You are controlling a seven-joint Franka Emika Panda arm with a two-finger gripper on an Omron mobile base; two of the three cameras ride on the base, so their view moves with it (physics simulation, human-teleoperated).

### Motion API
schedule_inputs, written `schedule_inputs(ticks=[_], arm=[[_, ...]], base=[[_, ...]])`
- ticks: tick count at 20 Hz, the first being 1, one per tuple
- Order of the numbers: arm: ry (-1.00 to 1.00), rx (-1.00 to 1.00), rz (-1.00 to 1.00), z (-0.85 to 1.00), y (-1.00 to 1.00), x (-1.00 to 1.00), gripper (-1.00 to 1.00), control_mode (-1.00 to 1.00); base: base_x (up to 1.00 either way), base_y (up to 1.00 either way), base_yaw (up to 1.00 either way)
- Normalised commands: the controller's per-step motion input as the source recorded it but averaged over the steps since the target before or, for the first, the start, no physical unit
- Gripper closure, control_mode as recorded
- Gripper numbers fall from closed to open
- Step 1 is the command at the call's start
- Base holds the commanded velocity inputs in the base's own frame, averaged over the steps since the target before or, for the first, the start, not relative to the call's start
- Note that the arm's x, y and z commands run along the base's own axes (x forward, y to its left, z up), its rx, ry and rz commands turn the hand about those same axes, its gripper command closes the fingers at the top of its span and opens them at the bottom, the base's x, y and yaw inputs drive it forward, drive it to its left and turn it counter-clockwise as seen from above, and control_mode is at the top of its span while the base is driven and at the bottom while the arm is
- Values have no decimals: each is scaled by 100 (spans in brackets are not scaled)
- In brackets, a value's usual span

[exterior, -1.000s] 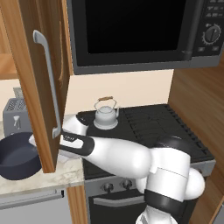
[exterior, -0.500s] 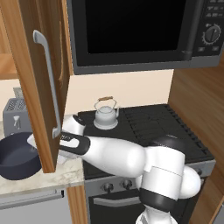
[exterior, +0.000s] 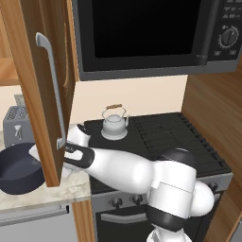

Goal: Pick the kettle from the cabinet and place it on a stove burner. Then pick the pot from the counter and place it on another stove burner. Finally, turn both burners on.

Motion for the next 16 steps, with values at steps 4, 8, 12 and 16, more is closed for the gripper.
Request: schedule_inputs(ticks=[4,8,12,16], arm=[[4,-1,-4,0,2,1,-100,-100],[4,-2,-4,-3,2,1,-100,-100],[3,-3,-4,-6,5,2,-100,-100],[2,-4,-5,-4,9,7,-100,-100]], base=[[0,0,0],[0,0,0],[0,0,0],[0,0,0]])
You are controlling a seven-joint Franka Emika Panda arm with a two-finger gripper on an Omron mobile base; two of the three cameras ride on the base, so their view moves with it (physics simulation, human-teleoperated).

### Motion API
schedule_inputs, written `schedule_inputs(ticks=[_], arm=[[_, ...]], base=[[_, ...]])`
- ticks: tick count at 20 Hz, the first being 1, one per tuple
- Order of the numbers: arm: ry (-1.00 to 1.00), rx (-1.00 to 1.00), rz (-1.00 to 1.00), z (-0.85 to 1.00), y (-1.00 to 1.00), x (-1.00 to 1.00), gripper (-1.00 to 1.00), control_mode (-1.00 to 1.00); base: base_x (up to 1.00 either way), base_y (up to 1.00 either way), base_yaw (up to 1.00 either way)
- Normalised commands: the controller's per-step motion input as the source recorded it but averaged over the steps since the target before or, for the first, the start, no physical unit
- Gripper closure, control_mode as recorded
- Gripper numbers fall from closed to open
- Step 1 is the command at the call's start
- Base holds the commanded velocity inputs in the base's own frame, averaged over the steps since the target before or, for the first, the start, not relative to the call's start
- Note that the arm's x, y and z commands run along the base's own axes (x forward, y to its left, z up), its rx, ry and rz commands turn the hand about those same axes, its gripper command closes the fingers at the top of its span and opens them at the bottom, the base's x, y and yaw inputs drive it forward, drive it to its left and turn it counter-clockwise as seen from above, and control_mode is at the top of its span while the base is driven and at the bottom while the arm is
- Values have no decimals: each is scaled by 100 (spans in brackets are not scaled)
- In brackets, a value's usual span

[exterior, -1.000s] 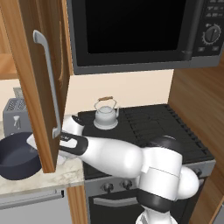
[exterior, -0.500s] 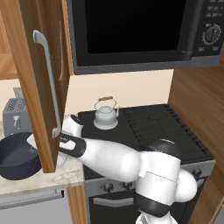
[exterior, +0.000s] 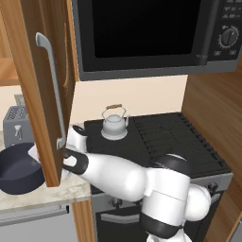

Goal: Pick the kettle from the cabinet and place it on a stove burner. Then pick the pot from the counter and place it on another stove burner. Finally, turn both burners on.

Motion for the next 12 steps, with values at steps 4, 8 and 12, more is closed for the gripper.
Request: schedule_inputs(ticks=[4,8,12], arm=[[1,-5,-5,-5,14,12,-100,-100],[0,-6,-5,-6,18,14,-100,-100],[1,-4,-4,-9,13,9,-100,-100]], base=[[0,0,0],[0,0,0],[0,0,0]])
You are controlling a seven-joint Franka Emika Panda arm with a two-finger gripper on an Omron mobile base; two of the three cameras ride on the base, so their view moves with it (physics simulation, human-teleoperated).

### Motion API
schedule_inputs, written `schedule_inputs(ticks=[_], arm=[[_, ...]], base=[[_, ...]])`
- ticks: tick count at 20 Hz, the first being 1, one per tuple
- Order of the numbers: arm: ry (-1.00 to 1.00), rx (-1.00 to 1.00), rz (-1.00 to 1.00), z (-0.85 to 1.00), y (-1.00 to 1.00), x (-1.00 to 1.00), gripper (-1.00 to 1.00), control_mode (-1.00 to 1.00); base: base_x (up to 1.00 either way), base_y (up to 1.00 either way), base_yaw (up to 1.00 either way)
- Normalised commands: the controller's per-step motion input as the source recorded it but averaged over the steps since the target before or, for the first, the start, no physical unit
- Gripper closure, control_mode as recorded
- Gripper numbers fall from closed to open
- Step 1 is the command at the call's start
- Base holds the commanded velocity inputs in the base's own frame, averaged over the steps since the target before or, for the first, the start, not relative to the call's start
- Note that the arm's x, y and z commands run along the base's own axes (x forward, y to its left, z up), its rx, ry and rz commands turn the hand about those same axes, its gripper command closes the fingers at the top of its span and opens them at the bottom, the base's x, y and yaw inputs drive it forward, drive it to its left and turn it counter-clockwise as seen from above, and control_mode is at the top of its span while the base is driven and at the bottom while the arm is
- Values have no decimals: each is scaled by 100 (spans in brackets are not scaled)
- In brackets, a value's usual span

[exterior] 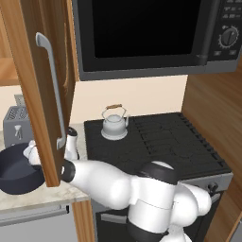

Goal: Pick the kettle from the cabinet and place it on a stove burner. Then pick the pot from the counter and place it on another stove burner. Finally, turn both burners on.

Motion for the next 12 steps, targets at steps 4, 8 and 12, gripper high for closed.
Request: schedule_inputs(ticks=[4,8,12], arm=[[4,-3,-3,-15,8,1,-100,-100],[4,-2,-1,-18,1,0,-100,-100],[5,-2,-1,-22,0,0,-100,-100]], base=[[0,0,0],[0,0,0],[0,0,0]])
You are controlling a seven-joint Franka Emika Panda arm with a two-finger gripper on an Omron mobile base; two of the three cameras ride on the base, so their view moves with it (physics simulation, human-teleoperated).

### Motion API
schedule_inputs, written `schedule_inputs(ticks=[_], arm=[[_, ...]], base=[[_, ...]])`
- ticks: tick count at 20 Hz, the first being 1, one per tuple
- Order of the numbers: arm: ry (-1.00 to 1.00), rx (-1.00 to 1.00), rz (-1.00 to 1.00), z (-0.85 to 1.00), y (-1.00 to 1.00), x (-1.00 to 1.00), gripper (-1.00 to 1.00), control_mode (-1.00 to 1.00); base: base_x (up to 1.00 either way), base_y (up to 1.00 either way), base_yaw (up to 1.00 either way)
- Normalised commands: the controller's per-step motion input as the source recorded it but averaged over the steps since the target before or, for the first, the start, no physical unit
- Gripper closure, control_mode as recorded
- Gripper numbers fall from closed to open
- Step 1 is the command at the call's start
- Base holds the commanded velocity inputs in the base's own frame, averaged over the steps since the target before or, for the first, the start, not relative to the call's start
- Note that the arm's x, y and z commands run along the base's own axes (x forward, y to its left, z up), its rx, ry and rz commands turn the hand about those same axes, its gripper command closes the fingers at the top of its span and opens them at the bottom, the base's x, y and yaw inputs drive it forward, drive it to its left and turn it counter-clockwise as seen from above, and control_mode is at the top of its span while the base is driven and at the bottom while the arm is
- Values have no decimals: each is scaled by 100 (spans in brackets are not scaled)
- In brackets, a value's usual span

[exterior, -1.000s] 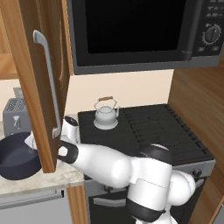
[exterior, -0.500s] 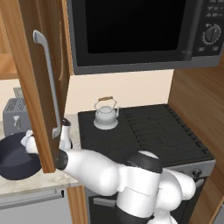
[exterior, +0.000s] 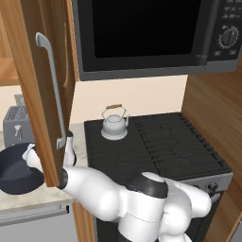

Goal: Pick the kettle from the cabinet and place it on a stove burner. Then pick the pot from the counter and place it on another stove burner. Finally, turn both burners on.

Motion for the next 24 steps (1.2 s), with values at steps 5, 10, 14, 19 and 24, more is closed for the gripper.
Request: schedule_inputs(ticks=[5,10,14,19,24], arm=[[5,-3,0,-20,4,1,100,-100],[3,-1,0,-10,3,0,100,-100],[0,0,0,-7,0,0,100,-100],[0,0,0,-2,0,-1,100,-100],[0,0,-1,0,0,-7,100,-100]], base=[[0,0,0],[0,0,0],[0,0,0],[0,0,0],[0,0,0]])
